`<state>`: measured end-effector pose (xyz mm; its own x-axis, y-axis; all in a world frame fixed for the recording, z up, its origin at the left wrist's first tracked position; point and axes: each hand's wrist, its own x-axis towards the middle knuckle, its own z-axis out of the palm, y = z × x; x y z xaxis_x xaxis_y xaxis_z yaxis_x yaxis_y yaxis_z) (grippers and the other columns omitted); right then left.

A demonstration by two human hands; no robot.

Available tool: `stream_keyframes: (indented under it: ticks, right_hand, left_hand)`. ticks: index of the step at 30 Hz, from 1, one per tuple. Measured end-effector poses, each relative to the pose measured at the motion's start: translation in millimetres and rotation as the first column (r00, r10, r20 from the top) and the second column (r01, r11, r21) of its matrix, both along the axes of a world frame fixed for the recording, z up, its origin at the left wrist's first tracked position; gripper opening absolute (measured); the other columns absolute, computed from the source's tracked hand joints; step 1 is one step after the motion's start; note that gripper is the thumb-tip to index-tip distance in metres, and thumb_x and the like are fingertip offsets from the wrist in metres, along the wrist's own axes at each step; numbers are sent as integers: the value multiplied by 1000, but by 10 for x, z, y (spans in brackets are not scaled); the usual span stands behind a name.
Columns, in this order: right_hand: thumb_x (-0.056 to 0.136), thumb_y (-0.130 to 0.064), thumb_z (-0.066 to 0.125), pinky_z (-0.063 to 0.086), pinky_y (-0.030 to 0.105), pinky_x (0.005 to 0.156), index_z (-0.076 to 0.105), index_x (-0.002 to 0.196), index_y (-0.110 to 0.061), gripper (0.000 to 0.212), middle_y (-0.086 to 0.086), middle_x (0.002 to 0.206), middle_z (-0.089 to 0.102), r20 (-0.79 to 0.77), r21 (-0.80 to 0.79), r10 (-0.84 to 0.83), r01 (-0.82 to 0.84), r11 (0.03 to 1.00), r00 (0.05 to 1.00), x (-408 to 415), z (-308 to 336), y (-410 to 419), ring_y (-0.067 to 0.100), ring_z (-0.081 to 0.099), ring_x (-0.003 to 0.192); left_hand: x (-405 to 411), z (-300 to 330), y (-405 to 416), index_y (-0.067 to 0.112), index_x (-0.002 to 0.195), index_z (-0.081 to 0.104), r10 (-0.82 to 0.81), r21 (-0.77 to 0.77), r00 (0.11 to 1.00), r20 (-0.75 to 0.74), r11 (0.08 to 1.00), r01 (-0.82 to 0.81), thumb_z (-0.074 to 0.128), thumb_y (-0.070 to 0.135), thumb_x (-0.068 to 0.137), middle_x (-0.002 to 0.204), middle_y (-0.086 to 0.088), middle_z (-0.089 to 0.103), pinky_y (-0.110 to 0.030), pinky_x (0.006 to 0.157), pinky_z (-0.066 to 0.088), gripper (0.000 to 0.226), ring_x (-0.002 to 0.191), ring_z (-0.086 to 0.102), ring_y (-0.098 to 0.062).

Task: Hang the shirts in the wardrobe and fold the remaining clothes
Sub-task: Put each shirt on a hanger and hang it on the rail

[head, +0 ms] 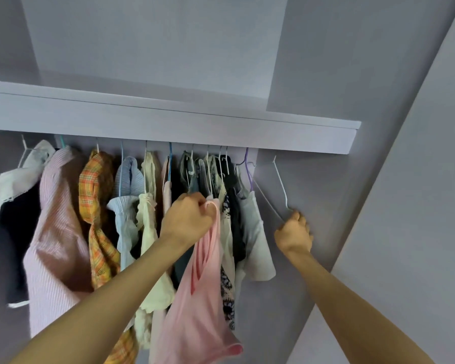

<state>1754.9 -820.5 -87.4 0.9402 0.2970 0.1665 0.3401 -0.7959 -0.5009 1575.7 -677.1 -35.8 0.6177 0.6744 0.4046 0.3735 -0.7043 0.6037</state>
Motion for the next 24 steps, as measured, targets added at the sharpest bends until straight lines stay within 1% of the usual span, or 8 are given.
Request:
stream_keyframes:
  ticks: [3,5,7,10,13,16,21,24]
  right_hand:
    - [86,-15,51,26,47,104,30,136,-2,56,18,138,40,-87,94,-64,72,993,994,189,-31,161,35,33,130]
    - [86,-13,50,31,44,102,38,133,-3,49,20,127,52,-195,181,-74,110,977,978,301,-26,262,36,45,122]
    - [89,-9,47,46,39,82,55,116,3,31,24,99,61,-302,334,19,87,938,953,352,-13,356,37,59,93]
    - [97,-17,45,35,29,49,57,77,0,29,10,59,48,-342,542,168,48,839,925,315,6,480,23,43,51]
    - [100,-26,37,41,32,59,62,93,-4,34,8,70,53,-281,594,197,10,804,939,242,42,531,22,47,62]
    - [101,-25,32,45,39,83,62,102,1,40,11,87,56,-173,591,191,-53,805,966,166,55,465,26,51,83]
    - [101,-26,32,35,29,61,41,65,-9,41,4,61,45,-66,501,178,-122,857,982,-34,66,179,22,42,61]
    - [101,-21,34,34,30,61,44,69,-9,36,4,61,46,-42,490,181,-138,861,983,-276,-83,-46,21,42,59]
  left_hand:
    - [-3,-36,103,17,80,50,-18,-101,998,-59,995,12,43,34,91,59,4,49,-27,54,34,21,58,45,-13]
    - [-17,-62,156,11,85,55,-88,-195,996,13,977,89,46,29,92,58,5,48,-15,46,33,21,54,45,-9]
    - [-30,-87,183,11,83,57,-110,-269,991,80,955,127,48,25,93,59,5,47,-15,46,32,20,53,42,-9]
    - [-46,-111,221,14,70,51,-69,-350,992,101,931,101,49,30,92,58,4,44,-24,51,32,28,53,40,-11]
    - [-74,-125,224,13,64,46,-47,-312,998,32,948,54,51,32,91,52,3,45,-27,52,40,34,50,48,-19]
    - [-118,-152,173,14,64,51,-66,-323,997,29,944,72,52,23,90,58,-8,60,-36,68,55,28,59,62,-27]
    - [-195,-197,73,16,66,52,-75,-360,993,96,927,105,48,21,92,68,-8,59,-47,81,53,27,79,62,-32]
    - [-253,-249,-3,12,65,53,-81,-492,983,167,857,154,49,21,92,63,-4,53,-49,82,54,29,70,57,-24]
